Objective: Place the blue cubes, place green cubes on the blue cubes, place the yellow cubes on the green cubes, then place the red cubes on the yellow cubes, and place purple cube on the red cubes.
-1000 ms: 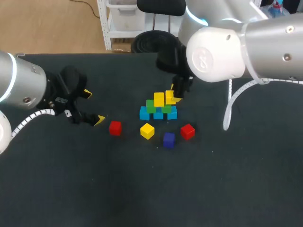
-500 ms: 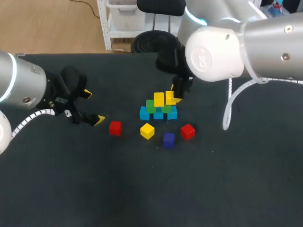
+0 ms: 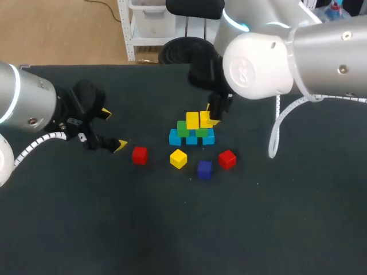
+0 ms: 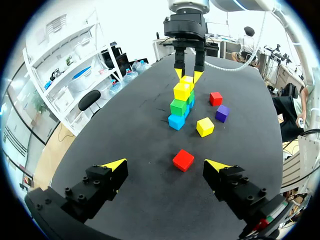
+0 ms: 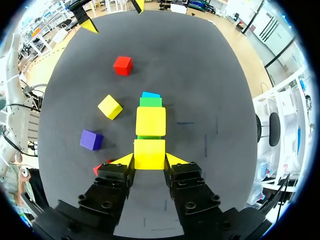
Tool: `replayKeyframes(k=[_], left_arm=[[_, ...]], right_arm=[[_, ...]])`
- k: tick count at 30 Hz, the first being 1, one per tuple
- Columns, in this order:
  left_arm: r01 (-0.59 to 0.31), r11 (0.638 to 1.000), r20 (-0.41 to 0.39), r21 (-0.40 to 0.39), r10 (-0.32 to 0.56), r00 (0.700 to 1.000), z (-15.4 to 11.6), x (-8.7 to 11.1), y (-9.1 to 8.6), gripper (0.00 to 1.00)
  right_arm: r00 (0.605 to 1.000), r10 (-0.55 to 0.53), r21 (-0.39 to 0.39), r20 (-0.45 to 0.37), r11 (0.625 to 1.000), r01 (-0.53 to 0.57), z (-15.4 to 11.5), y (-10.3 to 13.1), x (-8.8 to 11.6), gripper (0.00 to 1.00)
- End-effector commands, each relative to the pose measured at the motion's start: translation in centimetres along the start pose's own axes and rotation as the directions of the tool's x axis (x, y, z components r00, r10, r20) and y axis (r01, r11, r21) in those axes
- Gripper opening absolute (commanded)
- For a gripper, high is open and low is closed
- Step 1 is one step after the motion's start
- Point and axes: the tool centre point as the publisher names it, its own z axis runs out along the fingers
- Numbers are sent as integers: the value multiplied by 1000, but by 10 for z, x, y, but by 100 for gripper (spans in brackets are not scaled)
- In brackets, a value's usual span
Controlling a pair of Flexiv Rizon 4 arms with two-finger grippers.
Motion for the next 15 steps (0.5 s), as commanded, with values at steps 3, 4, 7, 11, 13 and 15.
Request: replayKeyframes(k=[3,4,7,11,13,15], left_arm=[[-1,1000,4,1,1,1000,0,1,0,100],[-1,1000,4,1,1,1000,0,1,0,100],[-1,1000,4,1,1,1000,0,1,0,100],[-1,1000,4,1,1,1000,0,1,0,100],[-1,1000,4,1,1,1000,0,1,0,100],[-1,1000,4,1,1,1000,0,1,0,100]], right_arm=[[1000,0,-3,0,1000,0,0,-2,-1,0],[1000,0,-3,-1,1000,0,0,-2,-1,0],[1000,0,-4,-2,1000,0,0,-2,-1,0],[1000,-1,-4,-2,1000,1,1,-1,-1,0],[1000,-1,-5,-2,1000,1,1,-1,-1,0],[1000,-1,-5,-2,1000,1,1,0,-1,0]])
